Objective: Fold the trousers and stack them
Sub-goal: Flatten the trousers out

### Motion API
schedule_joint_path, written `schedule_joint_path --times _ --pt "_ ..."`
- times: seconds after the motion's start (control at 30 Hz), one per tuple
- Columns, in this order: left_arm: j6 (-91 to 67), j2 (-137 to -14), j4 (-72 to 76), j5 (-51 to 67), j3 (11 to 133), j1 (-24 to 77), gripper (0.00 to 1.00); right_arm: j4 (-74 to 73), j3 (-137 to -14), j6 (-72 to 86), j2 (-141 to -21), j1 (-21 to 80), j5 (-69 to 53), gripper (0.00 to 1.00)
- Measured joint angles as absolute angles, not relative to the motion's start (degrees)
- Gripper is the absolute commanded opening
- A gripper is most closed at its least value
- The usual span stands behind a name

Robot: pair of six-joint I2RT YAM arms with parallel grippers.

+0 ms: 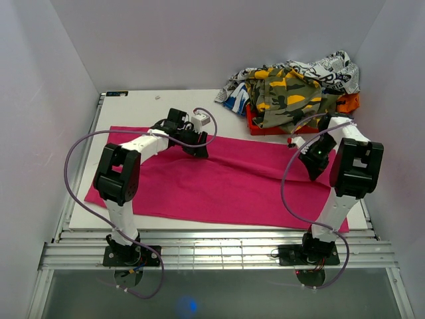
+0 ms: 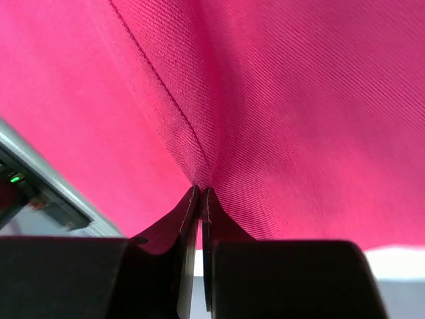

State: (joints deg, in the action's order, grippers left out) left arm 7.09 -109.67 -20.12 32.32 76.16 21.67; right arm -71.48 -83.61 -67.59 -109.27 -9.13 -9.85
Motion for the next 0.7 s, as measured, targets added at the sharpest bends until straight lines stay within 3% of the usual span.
schedule_joint_path --times 0.13,0.17,0.37,0.53,0.7 --pt "7.57 -109.65 -21.06 32.4 75.0 21.85 0.61 -72.95 -80.12 -65.82 -114.17 -9.17 -8.82 0.54" --pt "7.75 -109.62 -21.39 32.4 75.0 21.85 0.63 -73.03 -80.09 -65.36 -115.22 -9.26 -8.86 0.57" --pt "8.78 -105.73 -26.13 32.45 73.89 20.64 0.66 -71.24 -84.88 -62.63 -115.79 -10.52 -9.8 0.51" --pt "13.19 -99.29 -35.59 34.74 73.32 13.67 0.65 -64.79 -85.17 -59.75 -114.69 -11.64 -8.47 0.48" --pt "21.76 -89.14 -43.0 32.47 64.05 10.13 0.64 -57.19 -83.57 -56.6 -116.2 -11.7 -4.78 0.47"
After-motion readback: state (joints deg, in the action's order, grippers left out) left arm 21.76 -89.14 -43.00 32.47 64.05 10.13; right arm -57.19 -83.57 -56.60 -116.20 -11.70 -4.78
